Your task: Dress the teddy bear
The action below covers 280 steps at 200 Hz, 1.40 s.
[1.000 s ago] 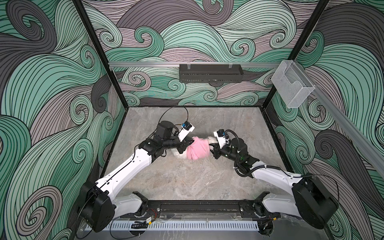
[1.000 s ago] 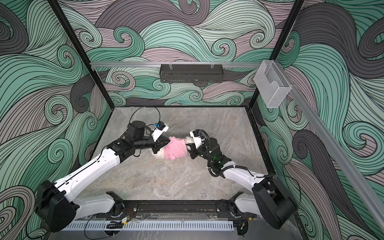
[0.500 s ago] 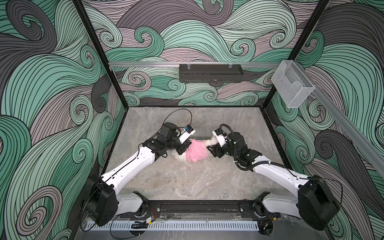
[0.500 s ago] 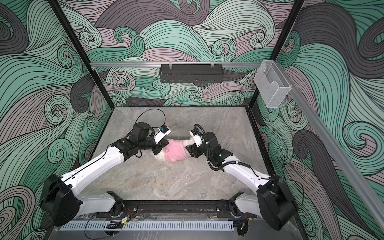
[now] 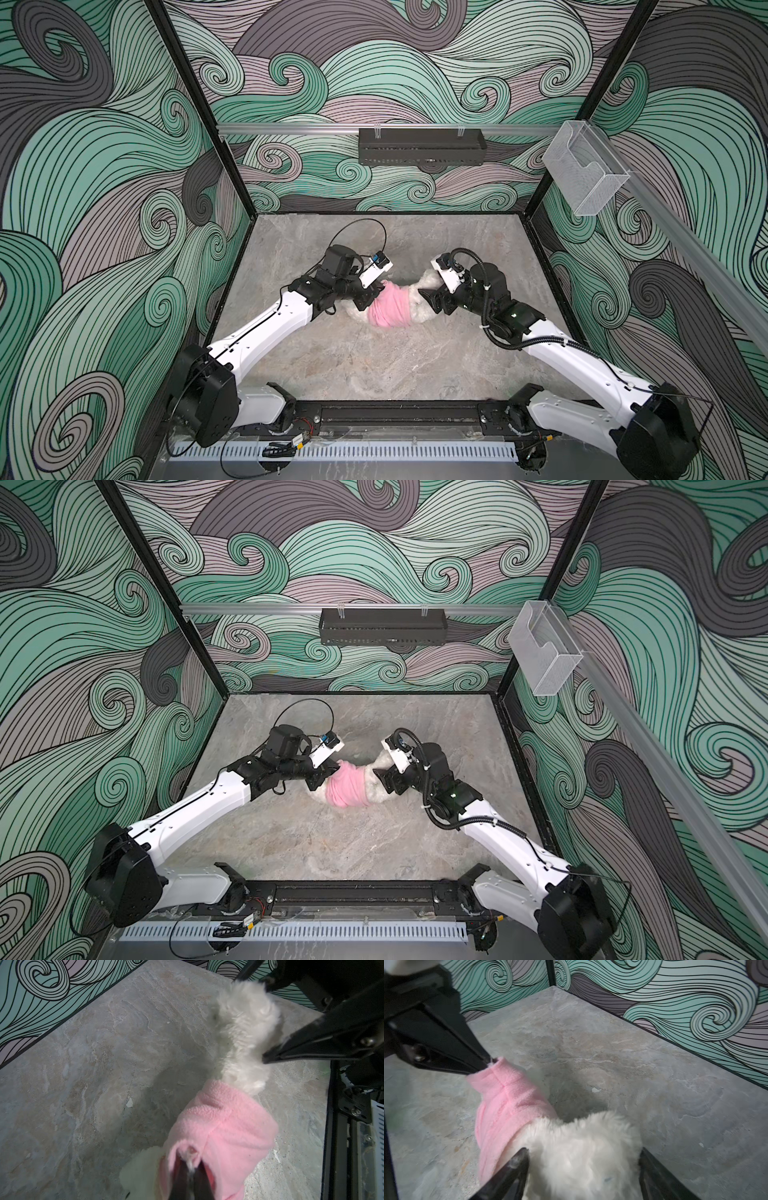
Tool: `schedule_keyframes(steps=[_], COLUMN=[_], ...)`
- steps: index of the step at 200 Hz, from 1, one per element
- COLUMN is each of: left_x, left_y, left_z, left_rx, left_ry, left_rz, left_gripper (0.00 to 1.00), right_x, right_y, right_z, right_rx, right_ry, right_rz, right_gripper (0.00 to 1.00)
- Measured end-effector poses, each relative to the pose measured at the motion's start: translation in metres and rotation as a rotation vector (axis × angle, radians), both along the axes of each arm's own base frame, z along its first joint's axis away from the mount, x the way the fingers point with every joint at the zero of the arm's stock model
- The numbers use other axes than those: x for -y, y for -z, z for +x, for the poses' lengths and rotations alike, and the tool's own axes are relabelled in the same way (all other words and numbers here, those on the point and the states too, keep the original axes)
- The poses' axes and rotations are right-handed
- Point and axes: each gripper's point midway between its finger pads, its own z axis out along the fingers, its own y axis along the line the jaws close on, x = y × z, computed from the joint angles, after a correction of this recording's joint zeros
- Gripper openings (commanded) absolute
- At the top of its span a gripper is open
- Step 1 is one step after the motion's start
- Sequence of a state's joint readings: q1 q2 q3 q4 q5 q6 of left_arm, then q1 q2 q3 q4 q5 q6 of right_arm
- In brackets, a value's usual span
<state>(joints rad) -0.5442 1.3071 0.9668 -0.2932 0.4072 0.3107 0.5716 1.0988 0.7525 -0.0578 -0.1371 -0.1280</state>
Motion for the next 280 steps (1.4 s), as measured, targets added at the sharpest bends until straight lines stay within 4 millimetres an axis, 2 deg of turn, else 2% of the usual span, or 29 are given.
schedule_keyframes(steps=[17,36,65,78,92,110,129,166,212,280], left_x=[0.000,0.000,0.001,0.001,0.002,0.002,0.002,0.001,-0.007,-0.013], left_y=[0.000,0.000,0.000,0.000,-0.001,-0.001,0.000,0.003,0.024,0.024], left_z=[0.000,0.000,-0.001,-0.001,-0.002,-0.003,-0.003,-0.004,-0.014,-0.011], left_rx=[0.003,0.008,0.007,0.006,0.005,0.002,0.000,-0.014,-0.051,-0.045], left_ry=[0.003,0.008,0.014,0.016,0.021,0.027,0.027,0.016,-0.023,-0.113], left_rz=[0.002,0.004,0.002,0.000,-0.003,-0.007,-0.007,-0.007,-0.004,-0.047], left_gripper=[0.00,0.00,0.00,0.00,0.00,0.00,0.00,0.00,0.00,0.00], right_x=[0.010,0.006,-0.030,-0.047,-0.064,-0.083,-0.098,-0.104,-0.087,-0.085], right_y=[-0.008,-0.019,-0.032,-0.025,-0.009,0.018,0.039,0.048,0.085,0.090], right_z=[0.011,0.007,-0.008,-0.009,-0.008,-0.008,-0.009,-0.011,-0.012,-0.006], right_rx=[0.024,0.058,0.059,0.023,-0.032,-0.119,-0.189,-0.215,-0.302,-0.347], right_ry=[0.060,0.015,-0.173,-0.240,-0.295,-0.347,-0.385,-0.382,-0.225,-0.137], right_rz=[-0.033,-0.006,0.129,0.175,0.207,0.224,0.238,0.275,0.250,0.277], right_gripper=[0.81,0.82,0.77,0.74,0.69,0.57,0.37,0.00,0.00,0.00])
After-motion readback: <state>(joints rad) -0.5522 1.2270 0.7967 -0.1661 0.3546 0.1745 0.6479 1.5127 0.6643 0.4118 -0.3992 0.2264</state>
